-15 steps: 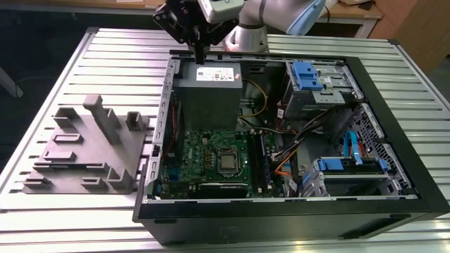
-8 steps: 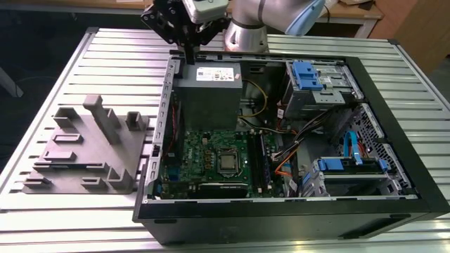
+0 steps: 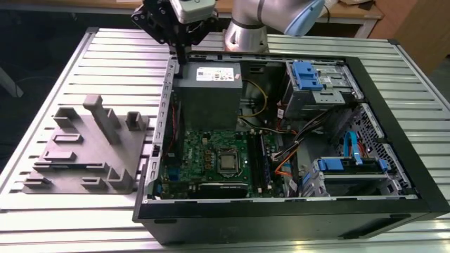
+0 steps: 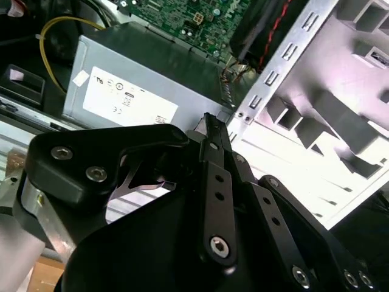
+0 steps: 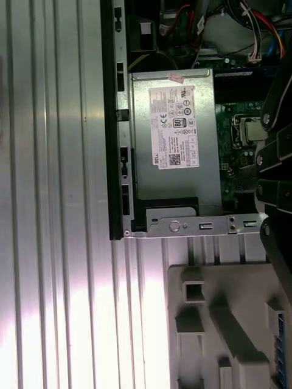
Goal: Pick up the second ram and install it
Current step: 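Reach for the second ram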
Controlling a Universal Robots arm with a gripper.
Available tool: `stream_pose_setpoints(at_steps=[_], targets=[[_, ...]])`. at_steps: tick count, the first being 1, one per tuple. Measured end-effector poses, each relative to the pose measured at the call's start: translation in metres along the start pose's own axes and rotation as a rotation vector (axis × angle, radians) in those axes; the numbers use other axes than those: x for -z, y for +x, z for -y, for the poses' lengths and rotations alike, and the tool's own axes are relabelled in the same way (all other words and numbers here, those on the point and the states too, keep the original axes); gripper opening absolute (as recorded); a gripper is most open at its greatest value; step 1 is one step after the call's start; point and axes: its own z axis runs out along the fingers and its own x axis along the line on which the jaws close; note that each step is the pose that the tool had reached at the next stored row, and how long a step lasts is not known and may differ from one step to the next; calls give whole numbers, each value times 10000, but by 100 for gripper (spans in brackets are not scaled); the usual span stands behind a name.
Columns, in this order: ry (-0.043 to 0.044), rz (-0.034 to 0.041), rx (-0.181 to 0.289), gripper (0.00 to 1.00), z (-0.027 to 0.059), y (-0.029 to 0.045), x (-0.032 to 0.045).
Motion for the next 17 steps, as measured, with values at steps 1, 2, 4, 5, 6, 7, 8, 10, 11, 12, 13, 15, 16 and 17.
stream_pose_setpoints(at_steps=[1, 2, 4, 5, 6, 7, 8, 10, 11, 12, 13, 15, 16, 17], targets=[[0, 3, 0, 7, 1, 19, 0], [0, 6, 0, 7, 3, 36, 0], [-1, 14, 1, 7, 6, 73, 0], [-2, 17, 1, 7, 7, 91, -1], [-3, 22, 2, 7, 9, 111, -1], [-2, 24, 2, 7, 10, 127, -1], [-2, 27, 2, 7, 11, 145, -1], [-2, 34, 2, 7, 14, 181, -1], [-2, 35, 1, 7, 15, 197, -1], [-3, 38, 1, 7, 16, 212, -2], [-2, 40, 2, 7, 18, 228, -2], [-3, 44, 2, 7, 20, 259, -3], [-4, 47, 2, 7, 21, 276, -3], [-4, 49, 3, 7, 22, 290, -3]])
